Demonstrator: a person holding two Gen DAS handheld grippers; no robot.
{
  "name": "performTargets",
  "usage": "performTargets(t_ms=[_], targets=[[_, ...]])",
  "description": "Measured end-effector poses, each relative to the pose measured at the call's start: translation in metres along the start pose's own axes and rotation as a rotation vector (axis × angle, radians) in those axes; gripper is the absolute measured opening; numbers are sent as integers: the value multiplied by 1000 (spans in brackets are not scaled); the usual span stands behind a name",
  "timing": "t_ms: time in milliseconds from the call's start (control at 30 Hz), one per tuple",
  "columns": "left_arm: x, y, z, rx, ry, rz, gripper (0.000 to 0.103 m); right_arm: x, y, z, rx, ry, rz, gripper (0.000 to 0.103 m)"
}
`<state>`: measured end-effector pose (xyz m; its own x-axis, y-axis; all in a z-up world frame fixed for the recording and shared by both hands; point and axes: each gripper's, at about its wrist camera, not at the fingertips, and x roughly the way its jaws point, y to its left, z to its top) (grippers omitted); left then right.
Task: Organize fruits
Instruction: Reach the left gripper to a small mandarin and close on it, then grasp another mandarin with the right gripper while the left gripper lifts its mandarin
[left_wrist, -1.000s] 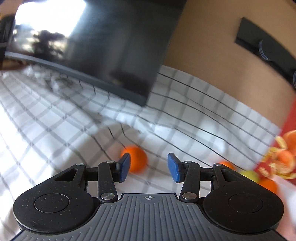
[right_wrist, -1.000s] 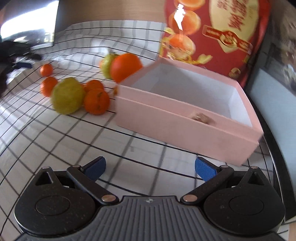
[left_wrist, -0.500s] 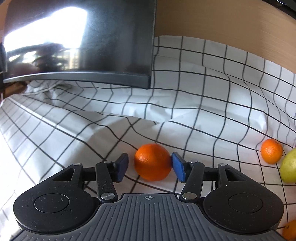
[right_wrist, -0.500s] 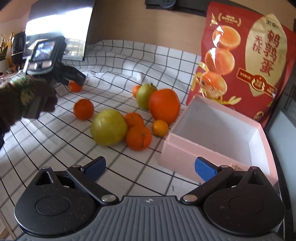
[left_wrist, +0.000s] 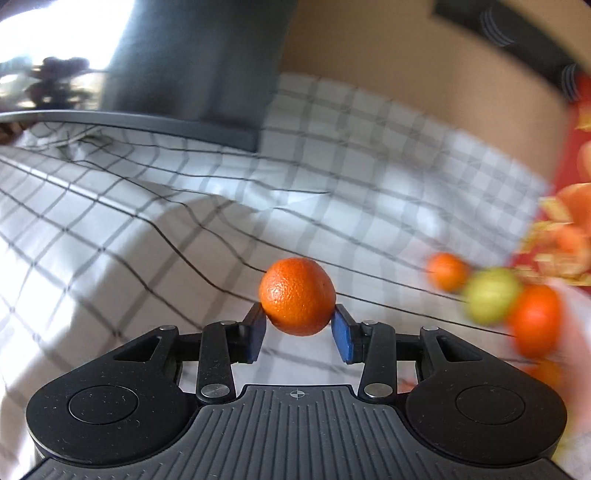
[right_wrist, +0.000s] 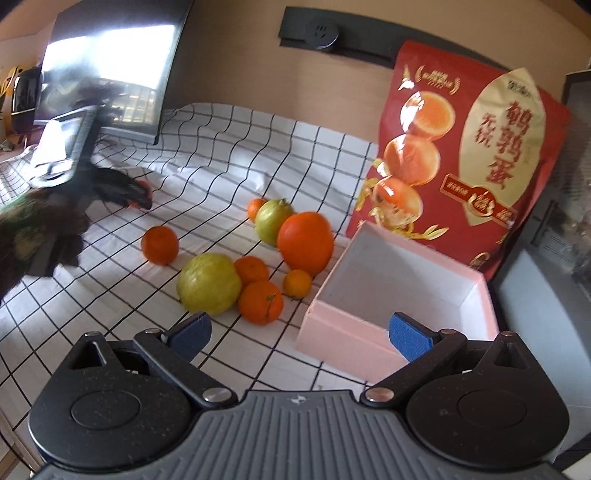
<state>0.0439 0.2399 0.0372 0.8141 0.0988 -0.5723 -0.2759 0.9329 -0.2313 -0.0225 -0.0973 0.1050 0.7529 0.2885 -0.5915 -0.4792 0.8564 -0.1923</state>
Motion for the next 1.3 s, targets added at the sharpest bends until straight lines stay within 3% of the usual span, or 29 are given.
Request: performTargets(t_ms=[133, 233, 367, 500, 633, 767, 1167, 1267, 1300], targets=[[-46, -12, -37, -20, -17, -141, 44, -2, 5, 5, -11, -21, 27, 103], [-68, -18, -65, -63, -27, -202, 44, 7, 14, 12, -12, -19, 82, 103], [-87, -19, -81, -62, -71, -186, 44, 28, 27, 24, 13, 17, 176, 103], [-103, -5, -82, -74, -119, -146, 44, 57, 51, 38, -10, 48, 175, 103], [-107, 14, -82, -170, -121, -128, 44, 88, 74, 50, -14, 84, 205, 103], [-108, 16, -84, -169, -98, -123, 44, 123, 93, 68, 44, 118, 238, 100], [-106, 19, -89, -182, -75, -122, 44, 186, 124, 78, 136, 275, 266, 76], [-105, 19, -89, -188, -72, -118, 44, 183, 127, 80, 127, 272, 282, 61], [-105, 19, -89, -190, -70, -118, 44, 180, 127, 80, 125, 268, 297, 49]])
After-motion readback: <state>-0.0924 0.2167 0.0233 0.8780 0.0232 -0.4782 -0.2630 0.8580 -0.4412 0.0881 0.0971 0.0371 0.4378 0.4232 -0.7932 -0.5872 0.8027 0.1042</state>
